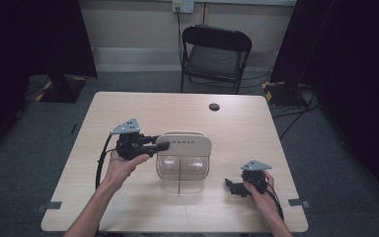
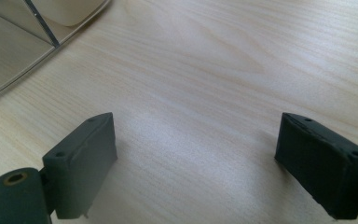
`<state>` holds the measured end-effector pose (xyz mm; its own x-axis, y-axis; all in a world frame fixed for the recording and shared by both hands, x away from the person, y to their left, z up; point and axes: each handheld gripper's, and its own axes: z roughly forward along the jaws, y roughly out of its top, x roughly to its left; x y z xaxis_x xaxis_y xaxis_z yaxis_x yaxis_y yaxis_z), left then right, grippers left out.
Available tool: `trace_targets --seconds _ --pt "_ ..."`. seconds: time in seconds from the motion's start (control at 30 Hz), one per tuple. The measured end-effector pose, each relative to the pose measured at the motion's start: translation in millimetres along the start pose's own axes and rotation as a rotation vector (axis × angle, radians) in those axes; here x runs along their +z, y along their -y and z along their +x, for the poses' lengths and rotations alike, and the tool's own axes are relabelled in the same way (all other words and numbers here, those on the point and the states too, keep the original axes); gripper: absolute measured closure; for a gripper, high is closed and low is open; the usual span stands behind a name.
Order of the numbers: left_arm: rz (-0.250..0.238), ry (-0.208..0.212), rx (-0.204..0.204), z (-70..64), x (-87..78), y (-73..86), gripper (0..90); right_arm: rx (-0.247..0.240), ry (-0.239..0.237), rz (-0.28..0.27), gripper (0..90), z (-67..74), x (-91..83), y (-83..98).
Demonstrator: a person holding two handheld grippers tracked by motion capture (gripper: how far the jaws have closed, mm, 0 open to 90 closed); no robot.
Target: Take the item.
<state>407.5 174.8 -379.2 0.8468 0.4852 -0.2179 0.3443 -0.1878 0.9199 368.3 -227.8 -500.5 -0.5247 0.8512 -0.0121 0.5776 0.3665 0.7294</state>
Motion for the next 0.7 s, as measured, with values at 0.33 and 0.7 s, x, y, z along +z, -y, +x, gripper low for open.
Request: trace_targets --seconds 0.33,0.7 --pt "-0.005 0.005 0.002 1.1 0.1 0.0 63.8 0.001 -0.002 0.0 11.5 -0.1 0.4 -0.4" --pt "0.005 0.005 0.006 1.0 -0.7 -1.5 64.0 0.0 -0.001 -0.001 11.5 -0.1 0.8 -0.8"
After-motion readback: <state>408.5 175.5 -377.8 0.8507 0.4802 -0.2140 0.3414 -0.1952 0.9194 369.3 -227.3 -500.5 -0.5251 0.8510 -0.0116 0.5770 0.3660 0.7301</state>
